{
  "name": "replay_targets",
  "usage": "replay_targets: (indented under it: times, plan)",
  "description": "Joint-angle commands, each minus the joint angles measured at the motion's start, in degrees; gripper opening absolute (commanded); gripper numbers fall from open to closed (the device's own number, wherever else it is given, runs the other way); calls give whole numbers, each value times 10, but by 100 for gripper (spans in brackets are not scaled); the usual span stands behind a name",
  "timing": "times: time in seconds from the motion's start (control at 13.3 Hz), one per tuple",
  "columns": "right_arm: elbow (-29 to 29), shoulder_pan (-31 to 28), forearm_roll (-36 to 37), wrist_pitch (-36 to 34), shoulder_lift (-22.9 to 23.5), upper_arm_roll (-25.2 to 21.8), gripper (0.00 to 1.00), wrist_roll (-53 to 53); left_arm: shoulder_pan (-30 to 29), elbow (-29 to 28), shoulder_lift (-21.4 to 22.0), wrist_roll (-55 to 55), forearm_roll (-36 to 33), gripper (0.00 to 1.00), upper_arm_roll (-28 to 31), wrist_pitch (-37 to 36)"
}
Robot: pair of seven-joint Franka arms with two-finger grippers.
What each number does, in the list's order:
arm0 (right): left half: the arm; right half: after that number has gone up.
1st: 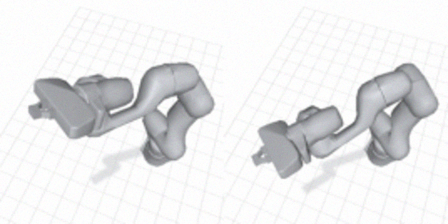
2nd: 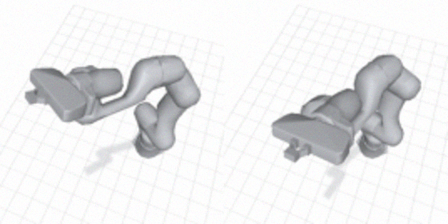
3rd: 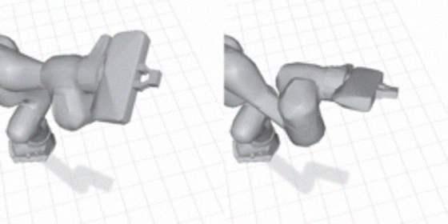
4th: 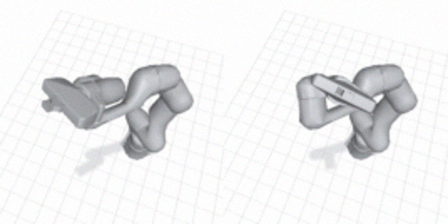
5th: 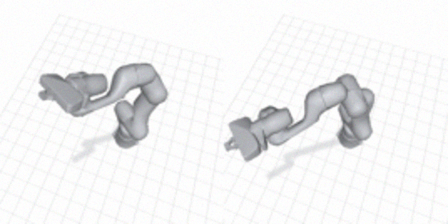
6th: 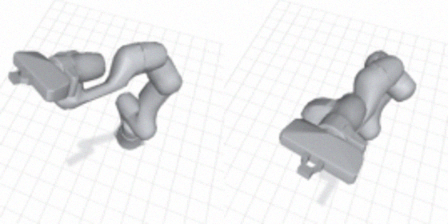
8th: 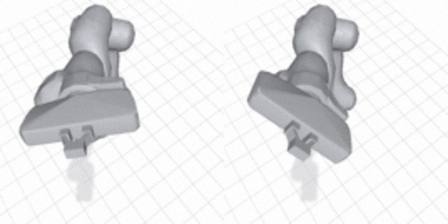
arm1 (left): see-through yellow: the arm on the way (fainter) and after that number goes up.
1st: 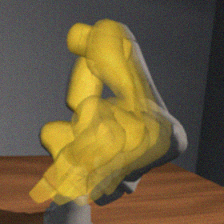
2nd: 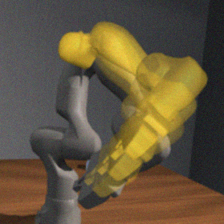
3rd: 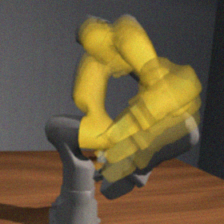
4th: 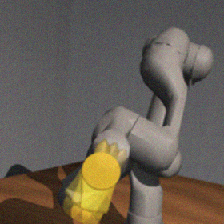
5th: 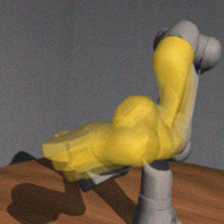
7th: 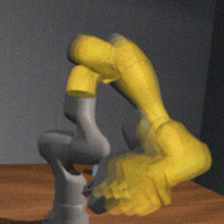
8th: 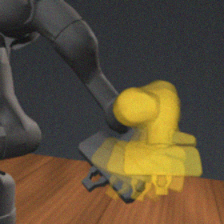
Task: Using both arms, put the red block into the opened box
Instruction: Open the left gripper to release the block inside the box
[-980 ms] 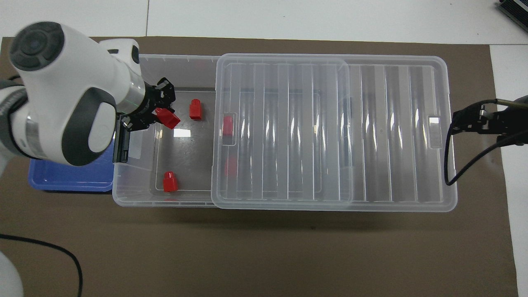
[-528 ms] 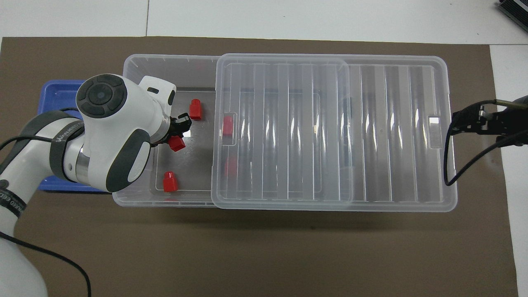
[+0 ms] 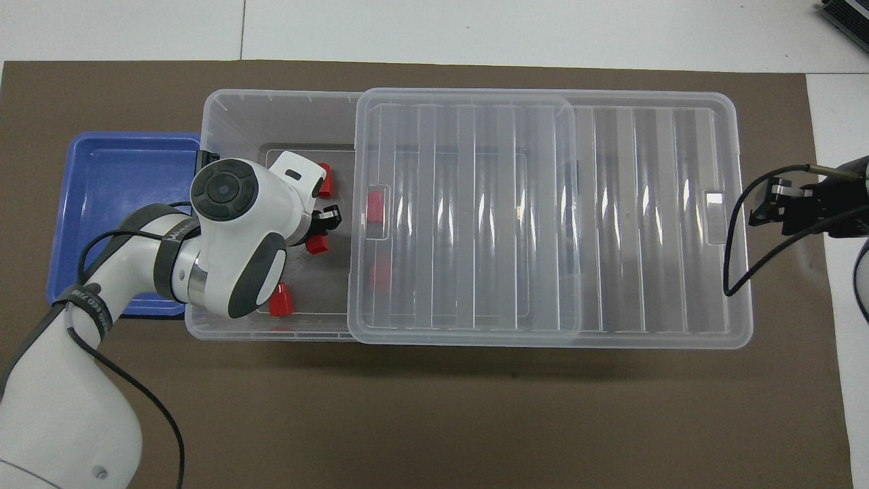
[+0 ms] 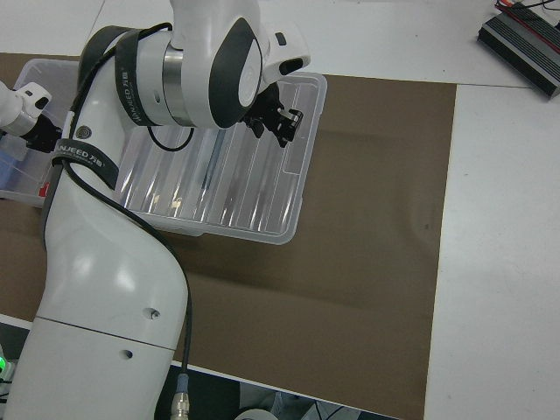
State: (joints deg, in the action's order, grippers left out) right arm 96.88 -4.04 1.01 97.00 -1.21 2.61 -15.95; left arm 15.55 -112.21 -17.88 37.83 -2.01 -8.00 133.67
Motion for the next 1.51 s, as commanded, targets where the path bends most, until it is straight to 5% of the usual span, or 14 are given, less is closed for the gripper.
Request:
replay_targets:
  times: [0.0, 0.23, 0.38, 0.75, 1.21, 1.43]
  plan:
    - [56, -18, -5, 48, -22, 1, 0, 2, 9, -5, -1, -3, -12, 0, 5, 15]
    - [84, -43, -5, 89, -19, 1, 0, 4, 7, -5, -1, -3, -12, 0, 5, 13]
    - [92, -54, -5, 113, -12, 0, 0, 11, 8, -5, -1, -1, -12, 99, 6, 12]
    - [96, -70, -5, 180, 34, 0, 0, 20, 7, 11, 4, 1, -12, 100, 7, -37]
    - [96, -73, -6, 209, 64, 2, 0, 31, -24, 186, 38, -12, -12, 100, 11, -344]
    - [96, -55, -6, 221, 72, 4, 0, 29, -56, 232, 68, -124, -23, 100, 20, -465]
